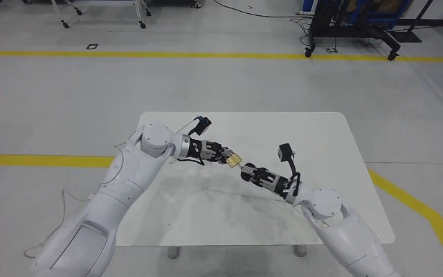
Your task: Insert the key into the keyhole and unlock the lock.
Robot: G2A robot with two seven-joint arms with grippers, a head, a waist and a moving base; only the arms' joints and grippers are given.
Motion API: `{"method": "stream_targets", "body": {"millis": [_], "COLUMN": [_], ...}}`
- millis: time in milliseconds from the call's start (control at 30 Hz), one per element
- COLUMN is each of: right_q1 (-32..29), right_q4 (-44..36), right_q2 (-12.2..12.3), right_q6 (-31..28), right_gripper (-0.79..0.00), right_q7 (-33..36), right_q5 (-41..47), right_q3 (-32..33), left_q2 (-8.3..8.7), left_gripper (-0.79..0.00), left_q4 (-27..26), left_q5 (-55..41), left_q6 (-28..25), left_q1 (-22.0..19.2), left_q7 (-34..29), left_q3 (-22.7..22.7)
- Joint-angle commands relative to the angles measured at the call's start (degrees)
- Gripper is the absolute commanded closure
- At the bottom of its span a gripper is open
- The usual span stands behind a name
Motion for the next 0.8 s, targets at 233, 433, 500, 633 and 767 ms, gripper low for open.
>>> {"method": "stream_targets", "body": {"millis": [233,433,500,633,767], "right_q1": [0.5,0.6,0.6,0.7,0.6], "right_q4": [0.2,-0.1,-0.2,-0.6,-0.6], "right_q2": [-0.2,-0.4,-0.4,-0.5,-0.6], "right_q6": [0.5,0.7,0.7,1.0,-0.2], "right_gripper": [0.0,0.0,0.0,0.0,-0.785], "right_q7": [-0.1,-2.1,-2.4,-2.4,-2.0], "right_q5": [-0.2,-1.5,-1.8,-2.0,-0.2], "right_q3": [-0.1,0.3,0.3,0.1,0.7], "left_q2": [-0.08,-0.26,-0.31,-0.43,-0.39], "left_gripper": [0.0,0.0,0.0,0.0,0.0], "left_q4": [-0.2,0.0,0.1,0.4,0.9], "left_q5": [0.1,-0.1,-0.2,-0.4,-1.1], "left_q6": [-0.1,0.2,0.2,0.1,0.0], "left_q1": [0.1,0.1,0.1,0.0,-0.1], "left_q7": [-0.6,-1.0,-1.1,-1.3,-0.7], "left_q3": [-0.1,-0.1,0.0,0.0,-0.8]}}
